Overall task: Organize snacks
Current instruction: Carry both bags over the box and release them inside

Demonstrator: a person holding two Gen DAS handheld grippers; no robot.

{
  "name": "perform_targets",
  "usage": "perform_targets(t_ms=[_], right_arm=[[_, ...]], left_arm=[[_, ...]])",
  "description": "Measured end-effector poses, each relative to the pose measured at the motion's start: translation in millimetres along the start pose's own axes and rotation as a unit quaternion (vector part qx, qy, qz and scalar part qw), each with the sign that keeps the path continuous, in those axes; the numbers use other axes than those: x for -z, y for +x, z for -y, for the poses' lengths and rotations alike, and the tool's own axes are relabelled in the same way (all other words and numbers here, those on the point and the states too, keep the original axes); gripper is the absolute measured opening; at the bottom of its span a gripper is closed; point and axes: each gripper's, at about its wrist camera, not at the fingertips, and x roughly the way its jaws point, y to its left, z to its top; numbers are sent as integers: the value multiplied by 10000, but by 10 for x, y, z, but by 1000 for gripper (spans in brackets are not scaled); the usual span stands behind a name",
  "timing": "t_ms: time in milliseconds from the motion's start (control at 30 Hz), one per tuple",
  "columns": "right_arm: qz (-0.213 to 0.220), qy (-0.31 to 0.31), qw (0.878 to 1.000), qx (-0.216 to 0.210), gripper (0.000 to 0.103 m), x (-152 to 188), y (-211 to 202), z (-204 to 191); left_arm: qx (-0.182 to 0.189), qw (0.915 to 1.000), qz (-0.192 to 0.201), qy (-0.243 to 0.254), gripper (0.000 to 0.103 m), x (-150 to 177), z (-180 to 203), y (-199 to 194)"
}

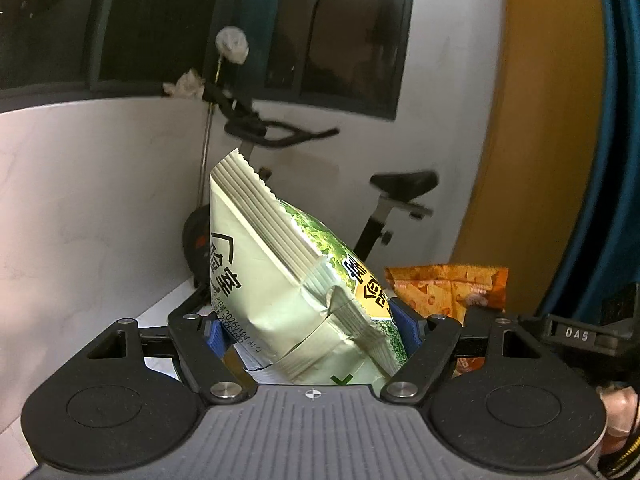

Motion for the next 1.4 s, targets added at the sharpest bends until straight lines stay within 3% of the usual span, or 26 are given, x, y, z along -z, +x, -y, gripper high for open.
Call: perform_targets(t_ms=[100, 200, 333, 600, 700, 833, 1000, 1300, 1400], right_arm=[[-114, 390, 9991, 78, 59, -97, 271, 151], [-163, 856, 9959, 247, 59, -130, 498, 324], [-240, 995, 9931, 575, 59, -115, 699, 452], [-510, 1131, 9852, 1182, 60, 21, 940, 658], [-580, 1108, 9828, 1362, 62, 66, 984, 699], [-674, 959, 9830, 1412, 66, 97, 1034, 680], [-733, 923, 9841, 1332, 81, 82, 1073, 640], [-591, 364, 9894, 1278, 81, 86, 907, 418], [-489, -16, 9905, 1284, 81, 129, 788, 330]], left_arm=[[27, 9991, -418, 53, 79, -43, -24, 374], [-210, 9967, -729, 271, 79, -54, 15, 745], [-293, 9916, -1110, 594, 79, -33, 71, 1120], [-325, 9837, -1748, 252, 81, 122, -121, 1570], [-334, 9819, -1864, 28, 89, 153, -227, 1607], [-412, 9833, -1774, -12, 89, 134, -275, 1563], [-637, 9883, -1373, -176, 89, 37, -322, 1411], [-761, 9949, -615, -263, 89, -99, -332, 935], [-820, 9948, -557, -220, 75, -43, -306, 846]])
